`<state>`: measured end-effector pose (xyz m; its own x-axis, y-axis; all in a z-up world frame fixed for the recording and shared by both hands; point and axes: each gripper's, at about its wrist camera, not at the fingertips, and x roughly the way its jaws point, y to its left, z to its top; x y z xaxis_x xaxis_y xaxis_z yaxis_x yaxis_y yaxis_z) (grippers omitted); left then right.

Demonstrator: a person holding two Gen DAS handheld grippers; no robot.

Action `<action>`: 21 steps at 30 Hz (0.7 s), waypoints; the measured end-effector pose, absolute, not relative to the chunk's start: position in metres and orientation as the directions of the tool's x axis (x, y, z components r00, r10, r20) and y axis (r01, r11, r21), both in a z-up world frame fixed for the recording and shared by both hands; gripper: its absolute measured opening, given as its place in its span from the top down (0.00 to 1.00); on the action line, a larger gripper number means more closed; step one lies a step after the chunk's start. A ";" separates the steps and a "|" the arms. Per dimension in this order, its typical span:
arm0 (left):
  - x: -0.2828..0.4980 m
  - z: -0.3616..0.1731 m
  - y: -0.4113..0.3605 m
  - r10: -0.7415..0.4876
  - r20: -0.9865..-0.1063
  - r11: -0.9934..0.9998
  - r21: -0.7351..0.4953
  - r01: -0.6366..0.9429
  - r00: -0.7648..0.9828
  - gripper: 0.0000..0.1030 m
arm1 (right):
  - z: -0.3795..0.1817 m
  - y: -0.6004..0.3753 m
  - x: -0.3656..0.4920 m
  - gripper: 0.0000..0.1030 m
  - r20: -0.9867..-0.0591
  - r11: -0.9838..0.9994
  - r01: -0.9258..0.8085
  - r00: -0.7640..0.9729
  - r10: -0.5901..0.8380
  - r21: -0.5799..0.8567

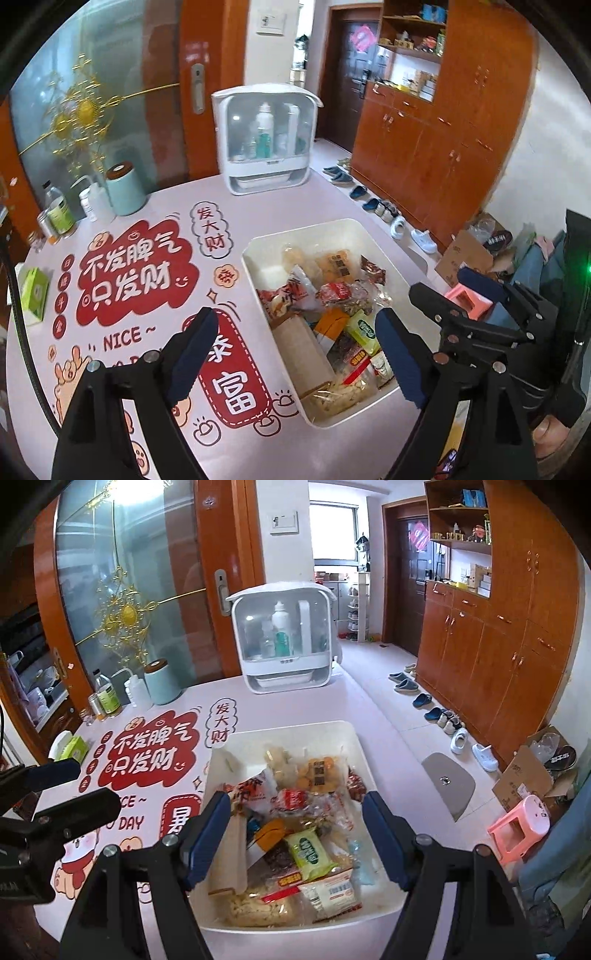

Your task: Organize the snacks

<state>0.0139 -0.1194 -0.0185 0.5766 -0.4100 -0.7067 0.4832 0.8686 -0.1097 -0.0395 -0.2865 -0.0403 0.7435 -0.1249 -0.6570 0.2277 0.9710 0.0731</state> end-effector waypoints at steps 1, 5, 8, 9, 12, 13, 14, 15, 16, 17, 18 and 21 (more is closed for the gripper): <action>0.013 -0.019 -0.116 -0.404 -0.704 0.875 -0.111 0.471 0.585 0.16 | -0.041 -0.285 -0.041 0.27 -0.658 0.971 0.226 0.743 -0.122 0.075; 0.006 -0.020 -0.104 -0.397 -0.700 0.893 -0.145 0.426 0.593 0.16 | -0.041 -0.279 -0.044 0.27 -0.665 0.974 0.212 0.739 -0.111 0.074; 0.001 -0.020 -0.100 -0.395 -0.696 0.899 -0.158 0.408 0.600 0.16 | -0.038 -0.276 -0.048 0.27 -0.662 0.977 0.203 0.742 -0.106 0.070; -0.001 -0.019 -0.101 -0.391 -0.695 0.901 -0.156 0.404 0.604 0.16 | -0.037 -0.275 -0.049 0.27 -0.660 0.977 0.202 0.743 -0.108 0.068; -0.008 -0.017 -0.101 -0.361 -0.690 0.916 -0.133 0.379 0.628 0.16 | -0.035 -0.274 -0.054 0.27 -0.656 0.978 0.197 0.748 -0.103 0.071; -0.010 -0.016 -0.101 -0.352 -0.687 0.920 -0.129 0.371 0.635 0.16 | -0.034 -0.273 -0.056 0.27 -0.657 0.978 0.195 0.747 -0.102 0.071; -0.013 -0.016 -0.101 -0.345 -0.685 0.923 -0.125 0.363 0.641 0.16 | -0.033 -0.273 -0.056 0.27 -0.657 0.978 0.195 0.747 -0.102 0.069; -0.014 -0.015 -0.101 -0.339 -0.684 0.926 -0.121 0.358 0.646 0.16 | -0.033 -0.273 -0.058 0.27 -0.656 0.979 0.194 0.748 -0.103 0.068; -0.016 -0.015 -0.100 -0.330 -0.683 0.929 -0.113 0.351 0.652 0.16 | -0.032 -0.272 -0.059 0.27 -0.655 0.979 0.192 0.748 -0.102 0.066; -0.018 -0.014 -0.101 -0.320 -0.681 0.933 -0.105 0.345 0.659 0.16 | -0.032 -0.272 -0.060 0.27 -0.656 0.980 0.189 0.748 -0.100 0.066; -0.021 -0.014 -0.100 -0.309 -0.678 0.937 -0.097 0.336 0.667 0.16 | -0.031 -0.271 -0.061 0.27 -0.656 0.980 0.185 0.748 -0.097 0.067; -0.025 -0.013 -0.099 -0.295 -0.676 0.943 -0.092 0.320 0.675 0.16 | -0.030 -0.269 -0.064 0.27 -0.656 0.982 0.175 0.749 -0.087 0.070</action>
<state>-0.0247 -0.0986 -0.0129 0.6750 -0.2950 -0.6763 0.3197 0.9430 -0.0923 -0.0636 -0.2689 -0.0303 0.7495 -0.0868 -0.6563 0.1752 0.9820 0.0703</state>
